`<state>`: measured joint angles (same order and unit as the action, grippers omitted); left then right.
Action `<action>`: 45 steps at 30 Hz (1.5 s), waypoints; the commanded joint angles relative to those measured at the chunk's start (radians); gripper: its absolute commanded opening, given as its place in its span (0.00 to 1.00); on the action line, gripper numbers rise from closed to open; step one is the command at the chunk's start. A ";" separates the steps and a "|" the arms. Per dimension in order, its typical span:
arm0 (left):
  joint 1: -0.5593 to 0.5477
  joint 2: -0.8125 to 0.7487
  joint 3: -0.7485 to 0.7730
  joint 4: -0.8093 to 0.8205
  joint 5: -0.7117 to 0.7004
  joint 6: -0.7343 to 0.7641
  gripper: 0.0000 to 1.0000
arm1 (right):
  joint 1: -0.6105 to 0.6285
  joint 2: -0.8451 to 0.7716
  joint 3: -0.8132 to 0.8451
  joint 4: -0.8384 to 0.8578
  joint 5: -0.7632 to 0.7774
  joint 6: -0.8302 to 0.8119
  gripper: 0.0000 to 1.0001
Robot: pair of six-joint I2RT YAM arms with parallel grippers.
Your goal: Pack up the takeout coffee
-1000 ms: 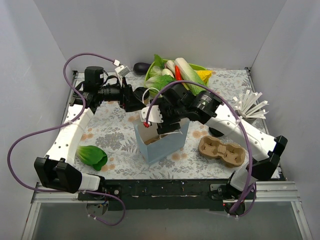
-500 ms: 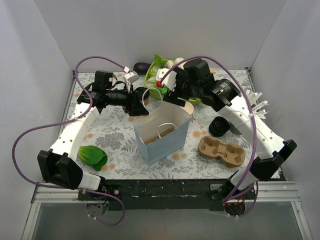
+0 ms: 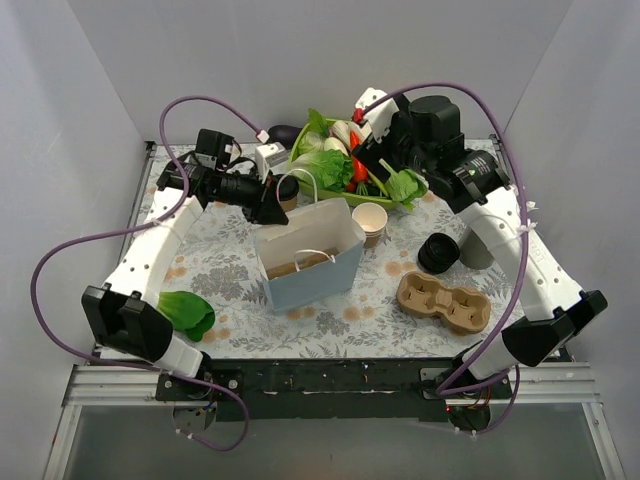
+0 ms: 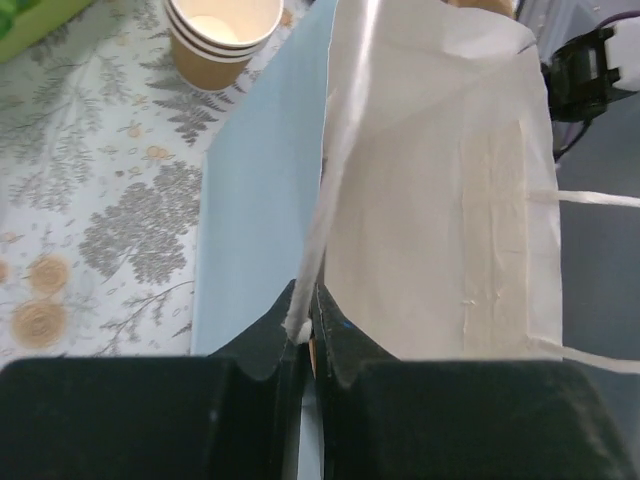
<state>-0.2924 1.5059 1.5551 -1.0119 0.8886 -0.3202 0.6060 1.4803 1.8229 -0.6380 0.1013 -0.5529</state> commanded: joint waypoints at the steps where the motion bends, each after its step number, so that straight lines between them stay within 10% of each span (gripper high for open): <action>1: -0.007 -0.117 0.077 -0.131 -0.140 0.162 0.03 | -0.002 0.005 -0.023 0.052 -0.023 0.036 0.91; 22: -0.010 -0.651 -0.414 0.065 -0.401 0.524 0.00 | -0.002 -0.021 -0.201 0.084 -0.095 0.088 0.91; 45: -0.008 -0.857 -0.394 -0.257 -0.071 0.510 0.00 | -0.002 -0.038 -0.292 0.038 -0.256 0.091 0.90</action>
<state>-0.3012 0.6762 1.1362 -1.1358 0.6827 0.1837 0.6037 1.4757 1.5387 -0.6029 -0.0933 -0.4740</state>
